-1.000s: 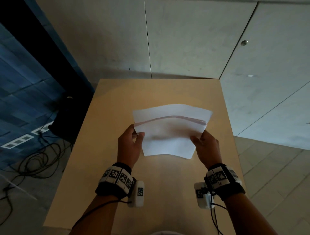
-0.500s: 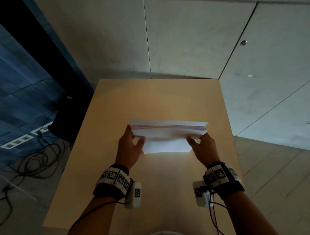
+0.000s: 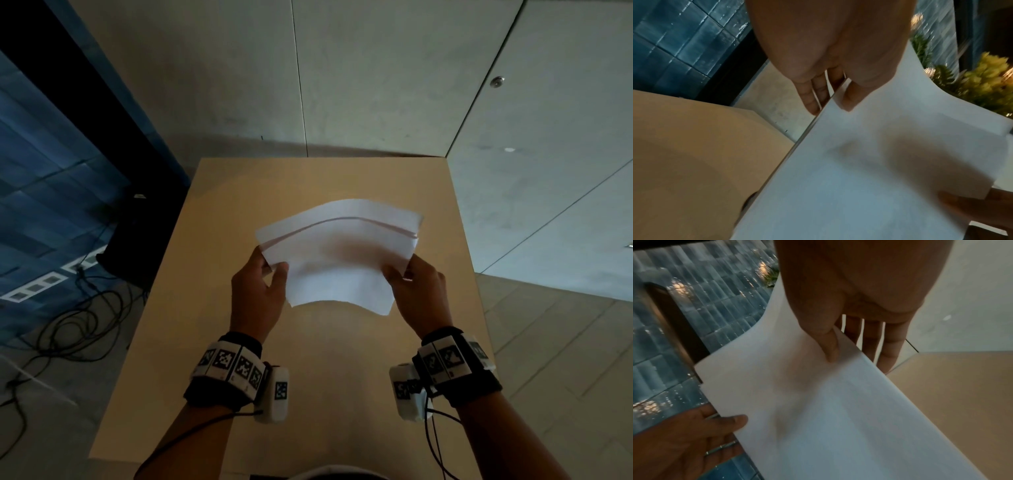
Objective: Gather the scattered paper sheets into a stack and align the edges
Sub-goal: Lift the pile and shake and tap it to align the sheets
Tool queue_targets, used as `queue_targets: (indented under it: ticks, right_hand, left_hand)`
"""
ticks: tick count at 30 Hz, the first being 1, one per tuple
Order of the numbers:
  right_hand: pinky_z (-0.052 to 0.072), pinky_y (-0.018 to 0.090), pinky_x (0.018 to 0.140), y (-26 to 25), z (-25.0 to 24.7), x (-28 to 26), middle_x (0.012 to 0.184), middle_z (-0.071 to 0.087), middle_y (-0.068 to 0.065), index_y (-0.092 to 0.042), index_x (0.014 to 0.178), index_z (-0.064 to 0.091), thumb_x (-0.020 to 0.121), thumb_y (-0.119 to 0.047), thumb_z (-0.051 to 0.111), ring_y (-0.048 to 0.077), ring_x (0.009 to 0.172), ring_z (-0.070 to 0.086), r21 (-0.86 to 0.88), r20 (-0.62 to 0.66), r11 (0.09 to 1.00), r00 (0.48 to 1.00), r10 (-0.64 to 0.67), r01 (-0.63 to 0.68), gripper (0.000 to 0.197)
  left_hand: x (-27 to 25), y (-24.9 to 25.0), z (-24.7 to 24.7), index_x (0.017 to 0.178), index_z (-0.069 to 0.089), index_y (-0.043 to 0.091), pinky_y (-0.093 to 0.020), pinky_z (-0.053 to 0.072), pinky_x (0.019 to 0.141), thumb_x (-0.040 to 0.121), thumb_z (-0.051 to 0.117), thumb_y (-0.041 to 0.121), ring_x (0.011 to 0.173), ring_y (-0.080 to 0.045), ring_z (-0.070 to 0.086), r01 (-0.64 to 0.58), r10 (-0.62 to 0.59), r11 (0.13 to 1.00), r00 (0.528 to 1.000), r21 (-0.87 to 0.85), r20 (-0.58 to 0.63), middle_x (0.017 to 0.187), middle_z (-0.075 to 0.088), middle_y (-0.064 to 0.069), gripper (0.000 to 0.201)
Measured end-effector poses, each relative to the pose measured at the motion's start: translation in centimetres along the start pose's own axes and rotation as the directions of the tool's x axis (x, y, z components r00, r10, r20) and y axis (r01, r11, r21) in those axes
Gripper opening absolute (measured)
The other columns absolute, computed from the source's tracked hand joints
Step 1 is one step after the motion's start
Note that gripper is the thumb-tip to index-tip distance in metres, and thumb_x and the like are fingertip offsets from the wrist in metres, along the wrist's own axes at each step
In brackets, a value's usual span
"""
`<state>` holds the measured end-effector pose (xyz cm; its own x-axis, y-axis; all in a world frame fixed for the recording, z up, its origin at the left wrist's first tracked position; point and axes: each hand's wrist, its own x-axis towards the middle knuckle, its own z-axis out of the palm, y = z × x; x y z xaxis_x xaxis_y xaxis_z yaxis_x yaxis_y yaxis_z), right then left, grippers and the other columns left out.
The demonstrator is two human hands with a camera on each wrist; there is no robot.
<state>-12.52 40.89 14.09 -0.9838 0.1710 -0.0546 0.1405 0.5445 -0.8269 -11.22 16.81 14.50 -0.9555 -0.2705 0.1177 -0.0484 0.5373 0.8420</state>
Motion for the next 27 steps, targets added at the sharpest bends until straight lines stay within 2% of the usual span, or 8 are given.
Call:
queue_targets:
  ticks: [3,5,9,13,16,19,23,27]
  right_hand:
    - [0.048,0.027,0.084,1.5,0.5,0.1,0.103,0.070,-0.003,-0.018,0.116,0.063,0.086,-0.015,0.065,0.013,0.094,0.063,0.023,0.068,0.999,0.997,0.039,-0.041,0.030]
    - [0.050,0.032,0.088,2.2,0.8,0.4,0.106,0.072,0.000,-0.018,0.113,0.065,0.086,-0.016,0.064,0.018,0.097,0.065,0.000,0.077,0.998,0.995,0.066,-0.066,0.027]
    - [0.049,0.032,0.073,2.3,0.9,1.0,0.092,0.074,0.009,-0.009,0.097,0.070,0.087,-0.023,0.059,0.029,0.086,0.066,-0.117,0.061,0.990,0.995,0.085,-0.077,0.020]
    - [0.041,0.021,0.055,0.9,0.5,1.0,0.079,0.072,0.007,-0.007,0.085,0.068,0.087,-0.021,0.056,0.022,0.069,0.060,-0.107,0.033,0.994,0.999,0.040,-0.036,0.018]
    - [0.037,0.013,0.056,-0.2,0.1,0.8,0.078,0.068,0.000,-0.009,0.091,0.071,0.088,-0.019,0.057,0.018,0.073,0.061,-0.068,0.013,0.998,1.000,0.008,-0.007,0.017]
    - [0.041,0.015,0.061,-0.2,0.3,0.6,0.090,0.073,0.002,-0.008,0.102,0.071,0.089,-0.018,0.058,0.018,0.079,0.064,-0.025,-0.012,1.000,1.000,0.000,0.000,0.020]
    - [0.046,0.025,0.079,1.7,1.5,0.2,0.101,0.072,0.000,-0.017,0.115,0.064,0.086,-0.015,0.063,0.017,0.092,0.065,-0.028,0.073,0.998,0.996,0.054,-0.052,0.029]
    - [0.042,0.024,0.073,2.3,2.0,0.1,0.094,0.071,0.003,-0.012,0.110,0.068,0.087,-0.016,0.062,0.020,0.084,0.063,-0.078,0.081,0.993,0.992,0.097,-0.091,0.024]
  left_hand:
    - [-0.2,-1.2,0.5,0.121,0.053,0.024,-0.022,0.051,0.089,0.085,0.070,0.014,0.100,-0.010,0.064,0.064,-0.058,0.997,0.989,-0.039,0.133,0.103,0.066,0.008,0.042]
    - [-0.3,-1.4,0.6,0.123,0.054,0.019,-0.010,0.048,0.081,0.086,0.068,0.011,0.095,-0.008,0.063,0.086,-0.083,0.996,0.988,-0.019,0.134,0.097,0.063,0.013,0.041]
    - [-0.2,-0.8,0.7,0.114,0.062,0.004,0.001,0.042,0.072,0.090,0.063,0.008,0.083,-0.007,0.060,0.033,-0.035,0.999,0.998,0.040,0.061,0.096,0.067,0.000,0.025]
    - [0.2,0.2,0.5,0.103,0.065,-0.006,0.007,0.037,0.064,0.090,0.062,0.004,0.077,-0.013,0.059,-0.040,0.042,0.995,0.999,0.088,-0.024,0.083,0.061,0.000,0.017]
    - [0.3,0.8,0.4,0.109,0.064,-0.001,0.004,0.040,0.069,0.092,0.061,0.007,0.086,-0.011,0.061,-0.061,0.065,0.997,0.995,0.053,-0.074,0.090,0.062,0.002,0.019]
    - [0.2,0.9,0.6,0.112,0.064,0.004,-0.002,0.041,0.073,0.092,0.061,0.011,0.088,-0.007,0.061,-0.039,0.043,0.999,0.995,0.036,-0.092,0.096,0.065,0.003,0.021]
    - [-0.3,-0.9,0.9,0.120,0.055,0.013,-0.021,0.046,0.086,0.087,0.067,0.012,0.098,-0.011,0.059,0.077,-0.078,0.997,0.995,0.017,0.064,0.104,0.063,0.006,0.036]
    - [-0.7,-1.8,1.3,0.126,0.052,0.005,-0.023,0.043,0.082,0.089,0.064,0.013,0.098,-0.015,0.057,0.166,-0.170,0.985,0.982,0.051,0.082,0.103,0.058,0.004,0.040]
